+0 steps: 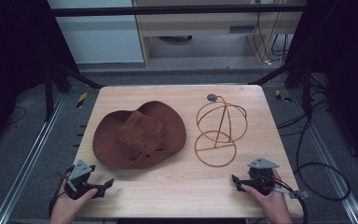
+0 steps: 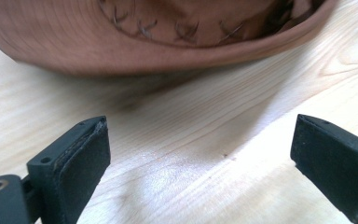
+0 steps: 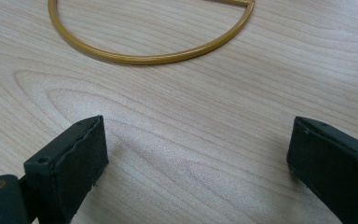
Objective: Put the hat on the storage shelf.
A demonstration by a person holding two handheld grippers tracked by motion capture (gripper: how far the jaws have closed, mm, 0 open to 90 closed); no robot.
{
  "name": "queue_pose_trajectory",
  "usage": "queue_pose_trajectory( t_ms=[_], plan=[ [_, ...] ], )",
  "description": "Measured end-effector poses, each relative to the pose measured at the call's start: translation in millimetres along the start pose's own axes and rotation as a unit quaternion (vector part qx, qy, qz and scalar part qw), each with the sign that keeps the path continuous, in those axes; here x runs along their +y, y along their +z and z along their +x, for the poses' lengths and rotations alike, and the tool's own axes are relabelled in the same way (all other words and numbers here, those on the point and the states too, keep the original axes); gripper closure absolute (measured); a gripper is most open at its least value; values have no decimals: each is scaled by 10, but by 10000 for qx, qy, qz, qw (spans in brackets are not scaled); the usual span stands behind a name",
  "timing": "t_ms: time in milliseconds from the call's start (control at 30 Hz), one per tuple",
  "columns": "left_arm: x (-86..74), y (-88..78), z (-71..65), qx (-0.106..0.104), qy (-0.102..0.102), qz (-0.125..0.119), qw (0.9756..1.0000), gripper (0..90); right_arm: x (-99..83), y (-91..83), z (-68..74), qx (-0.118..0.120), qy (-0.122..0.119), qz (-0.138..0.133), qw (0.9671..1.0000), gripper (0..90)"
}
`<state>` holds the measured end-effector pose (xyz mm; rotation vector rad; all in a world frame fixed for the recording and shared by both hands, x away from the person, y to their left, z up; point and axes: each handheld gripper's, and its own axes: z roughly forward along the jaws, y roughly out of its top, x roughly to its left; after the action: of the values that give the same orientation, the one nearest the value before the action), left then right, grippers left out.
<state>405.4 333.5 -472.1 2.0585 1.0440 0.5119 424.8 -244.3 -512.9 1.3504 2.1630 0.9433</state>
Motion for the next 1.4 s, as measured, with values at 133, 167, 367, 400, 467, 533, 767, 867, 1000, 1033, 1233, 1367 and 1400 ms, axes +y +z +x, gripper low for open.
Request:
queue_pose_trajectory(
  t_ms=[133, 167, 367, 400, 467, 533, 767, 867, 1000, 1033, 1233, 1367, 1400],
  plan=[
    [144, -189, -15, -15, 114, -62, 9999, 25, 0, 0, -1, -10, -8, 4, 10000, 52],
    [144, -189, -15, -15, 114, -62, 9999, 25, 0, 0, -1, -10, -8, 4, 10000, 52],
    [460, -273, -36, -48, 476, 49, 9988, 26, -1, 0, -1, -10, -8, 4, 10000, 52],
    [505, -260, -37, -45, 536, 86, 9985, 26, -1, 0, -1, -10, -9, 4, 10000, 52],
    [595, -230, -43, -56, 627, 135, 9979, 27, 0, 1, -1, -11, -9, 3, 10000, 52],
    [683, -200, -45, -70, 711, 192, 9973, 27, -1, 0, -1, -11, -9, 4, 10000, 52],
    [925, -93, -39, -136, 910, 378, 9950, 30, 0, 0, -1, -10, -6, 3, 10000, 52],
    [1058, -44, -29, -153, 1004, 452, 9938, 30, 0, 0, -1, -8, -6, 2, 10000, 52],
    [1275, 64, -26, -178, 1203, 634, 9906, 31, 1, 0, -2, 0, -11, 0, 10000, 52],
    [1275, 64, -26, -178, 1203, 634, 9906, 31, 1, 1, -2, -8, -11, 0, 10000, 52],
    [1502, 195, -28, -223, 1307, 757, 9883, 34, 2, 3, -3, -1, -4, 2, 10000, 51],
    [1661, 245, -16, -265, 1303, 775, 9881, 34, 4, 2, -4, 5, -9, 7, 10000, 50],
    [1702, 255, -11, -272, 1305, 776, 9880, 34, 4, 2, -5, 5, -11, 7, 10000, 50]
  ],
)
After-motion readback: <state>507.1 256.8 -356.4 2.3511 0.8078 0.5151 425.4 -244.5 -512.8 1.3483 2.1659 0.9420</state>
